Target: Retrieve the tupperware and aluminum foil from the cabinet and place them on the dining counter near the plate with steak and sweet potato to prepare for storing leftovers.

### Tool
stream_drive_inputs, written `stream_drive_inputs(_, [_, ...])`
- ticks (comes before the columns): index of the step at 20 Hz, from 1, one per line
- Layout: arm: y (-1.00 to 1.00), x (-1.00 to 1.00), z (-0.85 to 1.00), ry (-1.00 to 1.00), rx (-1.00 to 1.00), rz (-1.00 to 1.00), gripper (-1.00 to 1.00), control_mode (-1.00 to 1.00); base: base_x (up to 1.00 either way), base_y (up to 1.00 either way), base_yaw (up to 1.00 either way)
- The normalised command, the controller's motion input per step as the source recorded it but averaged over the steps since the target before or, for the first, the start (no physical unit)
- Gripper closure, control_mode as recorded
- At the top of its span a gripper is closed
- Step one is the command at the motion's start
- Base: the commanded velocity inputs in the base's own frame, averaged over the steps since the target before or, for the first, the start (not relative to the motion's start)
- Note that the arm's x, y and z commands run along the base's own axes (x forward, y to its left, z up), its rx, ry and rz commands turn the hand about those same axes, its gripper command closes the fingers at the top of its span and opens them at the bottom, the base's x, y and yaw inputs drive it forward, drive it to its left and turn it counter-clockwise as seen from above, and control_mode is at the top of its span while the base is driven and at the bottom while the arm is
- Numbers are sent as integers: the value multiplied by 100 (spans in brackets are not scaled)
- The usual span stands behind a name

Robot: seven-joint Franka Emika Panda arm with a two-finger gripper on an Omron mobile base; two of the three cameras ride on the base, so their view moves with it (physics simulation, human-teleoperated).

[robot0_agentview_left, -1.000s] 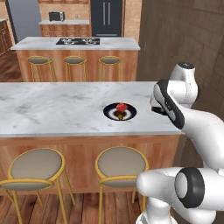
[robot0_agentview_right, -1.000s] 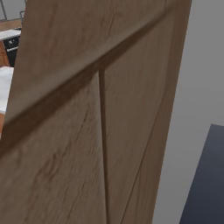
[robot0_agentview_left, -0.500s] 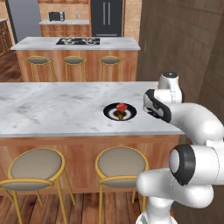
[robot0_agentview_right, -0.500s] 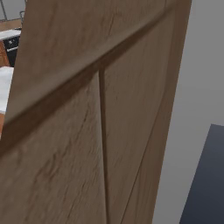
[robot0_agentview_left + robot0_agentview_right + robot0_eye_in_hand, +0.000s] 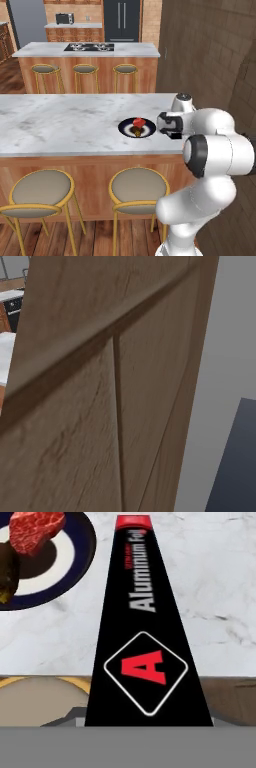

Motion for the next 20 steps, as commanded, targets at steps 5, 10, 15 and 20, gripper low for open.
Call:
stream_drive_inputs(5, [-14, 53, -49, 0, 0, 8, 100, -100, 0, 0, 0])
stream_drive_inputs(10, [-15, 48, -45, 0, 0, 6, 100, -100, 0, 0, 0])
stream_drive_inputs(15, [-15, 65, -46, 0, 0, 6, 100, -100, 0, 0, 0])
stream_drive_inputs(20, [-7, 81, -14, -1, 0, 2, -100, -100, 0, 0, 0])
